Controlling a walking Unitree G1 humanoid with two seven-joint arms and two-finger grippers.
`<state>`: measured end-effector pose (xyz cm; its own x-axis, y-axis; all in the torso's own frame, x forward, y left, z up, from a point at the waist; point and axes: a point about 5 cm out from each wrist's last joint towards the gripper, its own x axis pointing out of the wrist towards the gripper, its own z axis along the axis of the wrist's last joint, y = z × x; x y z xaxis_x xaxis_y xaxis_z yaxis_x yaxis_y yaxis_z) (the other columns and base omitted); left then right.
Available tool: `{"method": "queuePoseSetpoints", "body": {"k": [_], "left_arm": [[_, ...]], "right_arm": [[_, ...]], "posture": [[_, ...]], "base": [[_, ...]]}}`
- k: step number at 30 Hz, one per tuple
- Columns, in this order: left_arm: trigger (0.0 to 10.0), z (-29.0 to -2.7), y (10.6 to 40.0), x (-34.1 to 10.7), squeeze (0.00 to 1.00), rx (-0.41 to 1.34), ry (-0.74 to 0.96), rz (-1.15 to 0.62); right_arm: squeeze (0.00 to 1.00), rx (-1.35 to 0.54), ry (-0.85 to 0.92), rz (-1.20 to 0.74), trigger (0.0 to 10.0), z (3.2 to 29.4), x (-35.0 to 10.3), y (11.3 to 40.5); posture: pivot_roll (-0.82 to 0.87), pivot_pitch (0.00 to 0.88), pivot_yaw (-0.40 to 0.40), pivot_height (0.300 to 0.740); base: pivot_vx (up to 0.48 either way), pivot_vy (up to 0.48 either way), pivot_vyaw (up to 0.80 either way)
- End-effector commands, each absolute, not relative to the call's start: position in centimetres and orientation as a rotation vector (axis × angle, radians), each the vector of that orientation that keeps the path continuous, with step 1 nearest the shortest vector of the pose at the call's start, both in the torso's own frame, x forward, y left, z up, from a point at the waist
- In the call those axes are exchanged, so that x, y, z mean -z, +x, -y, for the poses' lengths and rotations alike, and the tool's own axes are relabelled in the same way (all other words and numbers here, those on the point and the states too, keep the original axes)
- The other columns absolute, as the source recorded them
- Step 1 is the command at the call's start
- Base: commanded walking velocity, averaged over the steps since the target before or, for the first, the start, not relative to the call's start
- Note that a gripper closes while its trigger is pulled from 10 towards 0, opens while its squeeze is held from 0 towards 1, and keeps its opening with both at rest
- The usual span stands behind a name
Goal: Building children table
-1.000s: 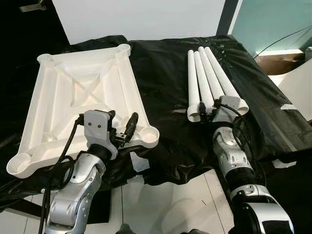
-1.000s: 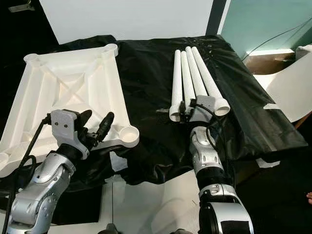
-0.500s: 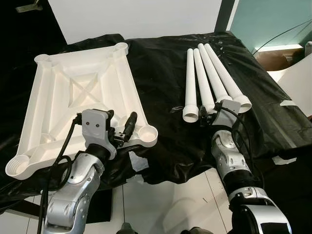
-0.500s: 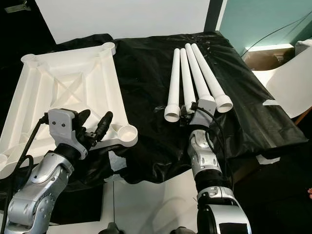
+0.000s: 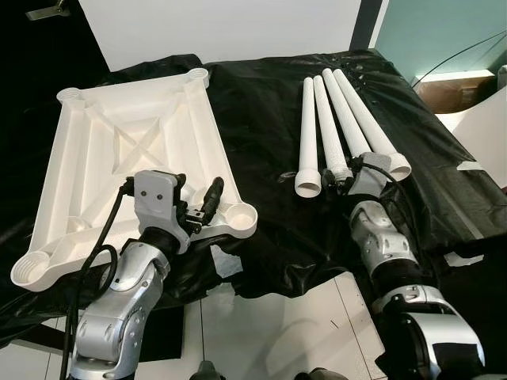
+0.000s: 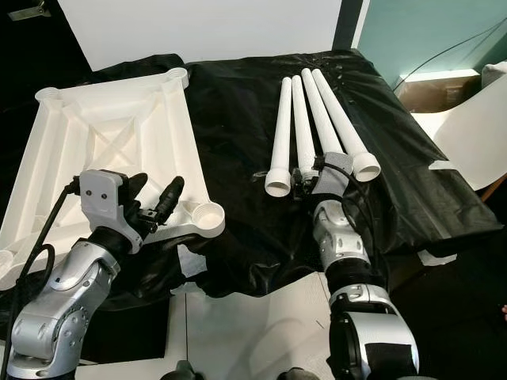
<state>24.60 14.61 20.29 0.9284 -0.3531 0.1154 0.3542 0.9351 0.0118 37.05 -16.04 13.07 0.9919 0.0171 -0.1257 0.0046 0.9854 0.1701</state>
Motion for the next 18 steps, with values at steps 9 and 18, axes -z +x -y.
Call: {"method": "queuePoseSetpoints", "body": {"k": [9,18], "left_arm": [[10.0,-14.8,24.7,-20.7,0.0,0.293,-0.006,0.139],[10.0,-15.1,25.0,-21.0,0.0,0.268,0.002,0.154]], "right_arm": [[0.0,-0.066,0.146,-0.408,9.8,16.7,-9.7,36.8],[0.0,-0.076,0.158,-0.475,0.0,17.2,-9.7,37.0]], "posture": [[0.18,0.099,-0.038,0.74],[0.18,0.084,-0.062,0.74]], "base": [[0.0,0.0,0.0],[0.0,0.0,0.0]]}}
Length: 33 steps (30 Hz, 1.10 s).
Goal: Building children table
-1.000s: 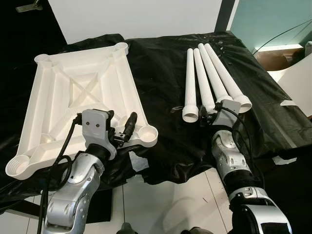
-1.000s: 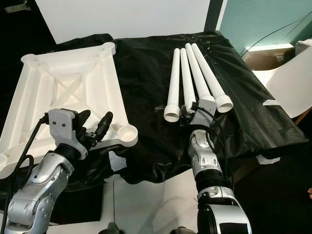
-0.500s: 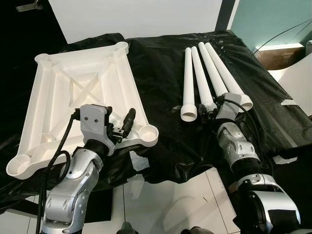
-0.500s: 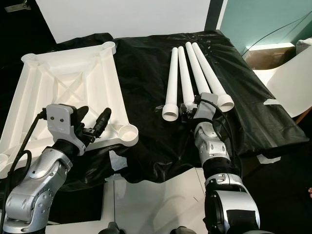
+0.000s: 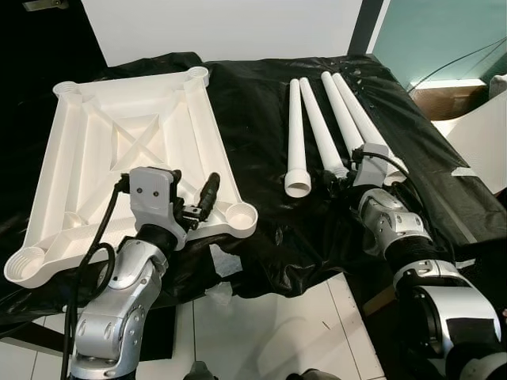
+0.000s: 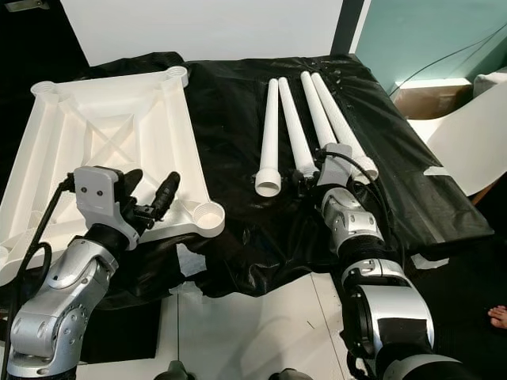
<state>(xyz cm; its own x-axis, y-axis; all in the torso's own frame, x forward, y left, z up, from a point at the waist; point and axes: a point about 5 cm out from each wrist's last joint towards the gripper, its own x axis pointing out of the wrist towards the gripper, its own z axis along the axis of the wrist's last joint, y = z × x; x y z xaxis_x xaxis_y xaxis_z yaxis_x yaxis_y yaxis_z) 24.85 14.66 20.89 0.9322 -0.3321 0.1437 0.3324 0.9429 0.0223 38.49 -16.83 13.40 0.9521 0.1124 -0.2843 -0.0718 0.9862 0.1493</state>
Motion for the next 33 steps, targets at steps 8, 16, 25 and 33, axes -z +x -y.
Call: {"method": "queuePoseSetpoints", "body": {"k": [8,16,25,33], "left_arm": [[10.0,-15.1,25.2,-21.0,0.0,0.26,0.003,0.16],[10.0,-15.1,25.5,-21.2,0.0,0.265,0.001,0.17],[10.0,-15.2,25.5,-21.0,0.0,0.272,0.022,0.161],[10.0,-15.3,25.7,-21.0,0.0,0.274,0.021,0.16]], "right_arm": [[1.0,-0.105,0.122,-0.468,10.0,17.2,-10.0,37.2],[0.0,-0.134,0.077,-0.439,10.0,17.3,-10.4,37.5],[0.0,-0.193,0.136,-0.302,6.0,16.3,-11.4,37.7],[0.0,-0.195,0.072,-0.133,10.0,15.9,-12.1,37.1]], "posture": [[0.17,0.071,-0.068,0.74],[0.16,0.055,-0.062,0.74],[0.17,0.035,-0.044,0.74],[0.16,0.028,-0.033,0.74]], "base": [[0.0,0.0,0.0],[0.0,0.0,0.0],[0.0,0.0,0.0],[0.0,0.0,0.0]]}}
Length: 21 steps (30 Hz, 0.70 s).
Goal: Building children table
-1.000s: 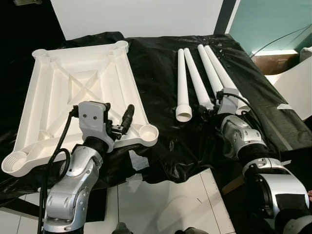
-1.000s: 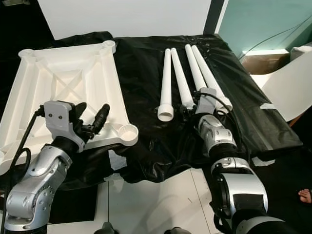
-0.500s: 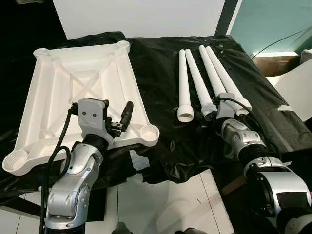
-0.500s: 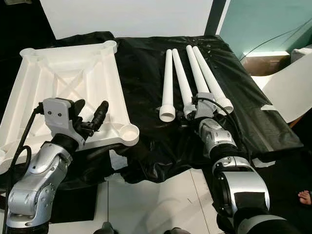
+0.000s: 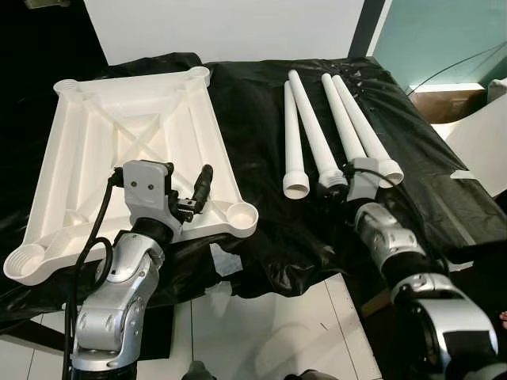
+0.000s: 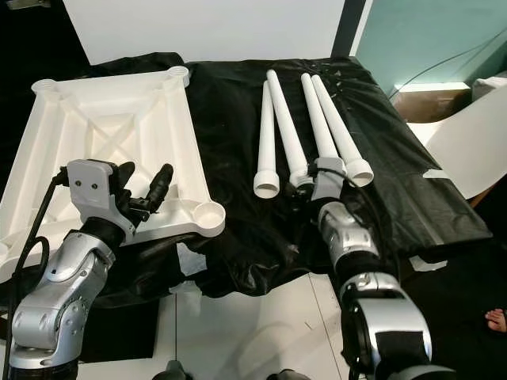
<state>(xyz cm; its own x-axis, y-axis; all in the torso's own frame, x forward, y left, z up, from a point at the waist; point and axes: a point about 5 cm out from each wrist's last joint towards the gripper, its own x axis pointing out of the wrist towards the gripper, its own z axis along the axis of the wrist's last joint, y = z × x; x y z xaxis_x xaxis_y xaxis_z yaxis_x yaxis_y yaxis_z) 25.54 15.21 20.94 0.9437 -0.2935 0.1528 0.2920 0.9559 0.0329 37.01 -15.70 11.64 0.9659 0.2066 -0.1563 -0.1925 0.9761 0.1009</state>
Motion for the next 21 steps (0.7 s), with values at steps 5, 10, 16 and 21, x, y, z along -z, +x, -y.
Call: {"method": "queuePoseSetpoints", "body": {"k": [5,10,16,21], "left_arm": [[10.0,-15.3,25.9,-21.0,0.0,0.293,0.0,0.16],[10.0,-15.1,26.1,-21.2,0.0,0.322,-0.029,0.163],[10.0,-14.7,26.5,-21.2,0.0,0.388,-0.048,0.15],[10.0,-13.3,27.0,-21.3,1.0,0.636,-0.169,0.128]], "right_arm": [[0.0,-0.207,0.051,-0.013,10.0,15.8,-13.0,36.6],[0.0,-0.242,0.081,0.108,10.0,15.8,-14.6,36.2],[0.0,-0.302,0.037,0.185,10.0,15.5,-15.6,35.9],[0.0,-0.412,-0.111,0.254,10.0,14.2,-16.4,35.9]], "posture": [[0.15,0.029,-0.033,0.74],[0.14,0.032,-0.033,0.74],[0.14,0.034,-0.031,0.74],[0.15,0.05,-0.034,0.74]], "base": [[0.0,0.0,0.0],[0.0,0.0,0.0],[0.0,0.0,0.0],[0.0,0.0,0.0]]}}
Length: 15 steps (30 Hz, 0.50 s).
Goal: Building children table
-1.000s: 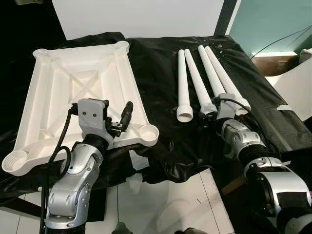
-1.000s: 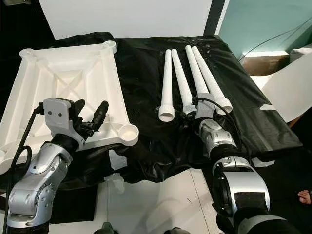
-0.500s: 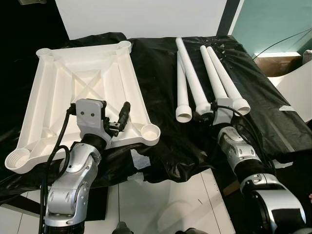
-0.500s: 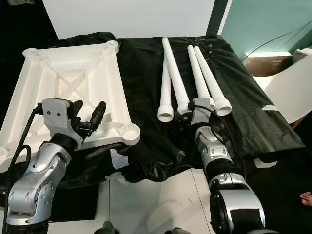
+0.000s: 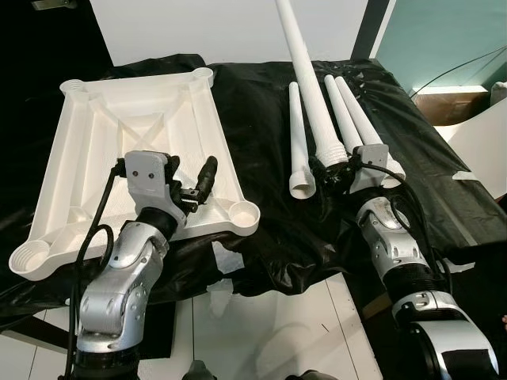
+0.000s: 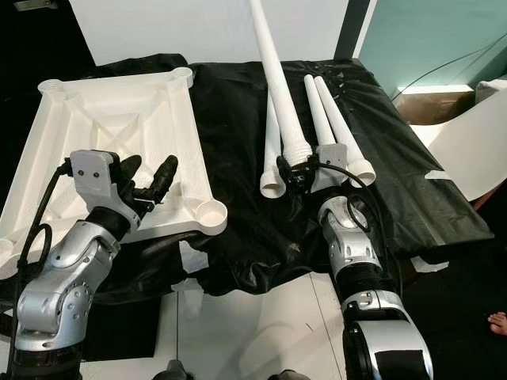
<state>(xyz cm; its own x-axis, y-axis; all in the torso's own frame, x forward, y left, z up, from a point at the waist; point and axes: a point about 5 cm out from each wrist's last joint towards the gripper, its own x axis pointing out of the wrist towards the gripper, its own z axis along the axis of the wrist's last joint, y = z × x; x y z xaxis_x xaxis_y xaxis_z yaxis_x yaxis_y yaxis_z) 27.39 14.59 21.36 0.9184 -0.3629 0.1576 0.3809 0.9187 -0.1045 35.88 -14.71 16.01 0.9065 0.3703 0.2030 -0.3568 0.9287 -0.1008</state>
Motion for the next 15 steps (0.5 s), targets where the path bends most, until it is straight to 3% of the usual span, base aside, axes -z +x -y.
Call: {"method": "queuePoseSetpoints", "body": {"k": [1,9,10,15], "left_arm": [[10.0,-13.2,27.5,-21.7,1.0,0.686,-0.232,0.131],[10.0,-12.5,29.2,-23.4,1.0,0.846,-0.312,0.142],[10.0,-12.4,29.4,-23.8,0.0,0.879,-0.336,0.144],[10.0,-11.7,30.7,-25.0,0.0,0.981,-0.396,0.128]], "right_arm": [[0.0,-0.437,-0.132,0.26,10.0,13.8,-16.7,36.1],[0.0,-0.564,-0.212,0.291,10.0,12.6,-17.5,36.2],[0.0,-0.582,-0.219,0.295,10.0,12.3,-17.6,36.1],[0.0,-0.672,-0.277,0.32,10.0,10.8,-17.5,35.7]], "posture": [[0.14,0.073,-0.03,0.74],[0.14,0.064,-0.023,0.74],[0.13,0.061,-0.022,0.74],[0.12,0.055,-0.019,0.74]], "base": [[0.0,0.0,0.0],[0.0,0.0,0.0],[0.0,0.0,0.0],[0.0,0.0,0.0]]}}
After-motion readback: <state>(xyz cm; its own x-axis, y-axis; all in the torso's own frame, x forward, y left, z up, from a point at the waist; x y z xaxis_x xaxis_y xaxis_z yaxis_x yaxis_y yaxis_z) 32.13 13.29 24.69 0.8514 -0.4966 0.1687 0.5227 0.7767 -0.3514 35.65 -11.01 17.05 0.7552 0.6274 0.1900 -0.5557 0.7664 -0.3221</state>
